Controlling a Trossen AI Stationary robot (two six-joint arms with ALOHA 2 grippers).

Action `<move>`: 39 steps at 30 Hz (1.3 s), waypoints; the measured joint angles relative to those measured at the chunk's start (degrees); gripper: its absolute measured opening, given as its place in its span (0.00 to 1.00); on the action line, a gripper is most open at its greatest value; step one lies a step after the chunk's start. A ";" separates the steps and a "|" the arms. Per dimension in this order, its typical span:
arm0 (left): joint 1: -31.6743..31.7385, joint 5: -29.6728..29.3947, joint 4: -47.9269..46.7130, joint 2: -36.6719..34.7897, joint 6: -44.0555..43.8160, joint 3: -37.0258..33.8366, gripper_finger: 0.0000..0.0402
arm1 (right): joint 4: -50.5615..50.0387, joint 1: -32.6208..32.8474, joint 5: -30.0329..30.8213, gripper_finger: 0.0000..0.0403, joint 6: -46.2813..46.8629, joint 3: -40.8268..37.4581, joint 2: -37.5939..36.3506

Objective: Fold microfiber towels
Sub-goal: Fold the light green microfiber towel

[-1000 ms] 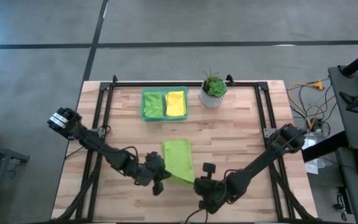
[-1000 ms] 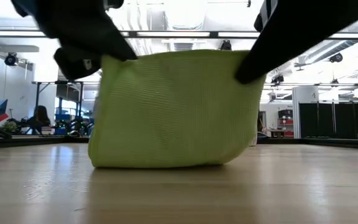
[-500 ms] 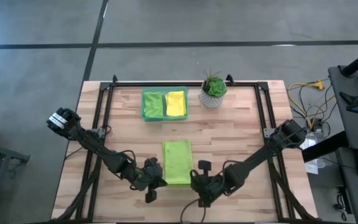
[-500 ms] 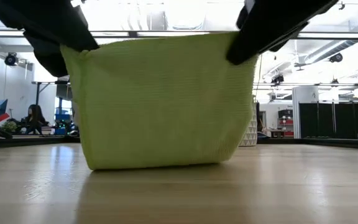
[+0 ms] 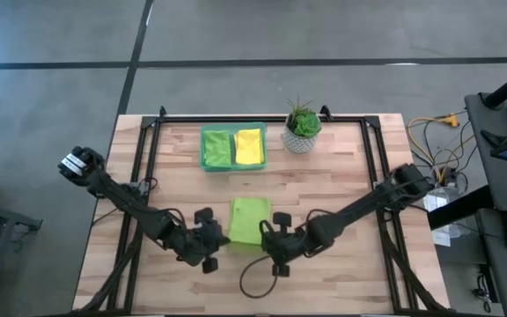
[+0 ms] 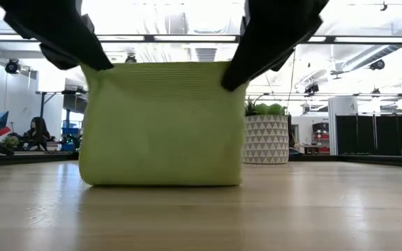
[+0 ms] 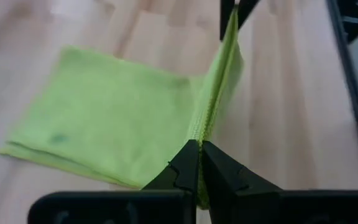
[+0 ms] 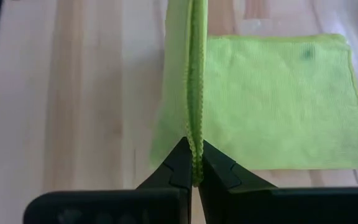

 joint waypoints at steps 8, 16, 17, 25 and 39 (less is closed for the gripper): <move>1.29 -6.10 -3.41 -2.18 6.41 0.00 0.00 | -0.79 -4.90 -1.87 0.02 -1.52 -0.02 -0.29; 3.91 -11.91 -9.08 0.77 6.40 -0.04 0.00 | -3.32 -10.14 -1.87 0.02 -3.05 -0.19 -0.35; 4.50 -12.10 -9.18 0.99 6.46 -0.15 0.00 | -3.35 -10.78 -1.91 0.02 -3.18 -0.32 -0.35; 9.52 -12.16 -8.80 2.90 6.54 -0.46 0.00 | -3.67 -14.92 -3.35 0.02 -3.28 -2.18 -0.35; 16.34 -11.74 -2.28 8.09 15.43 -0.98 0.00 | -4.25 -18.26 -3.57 0.02 -4.26 -3.86 -0.04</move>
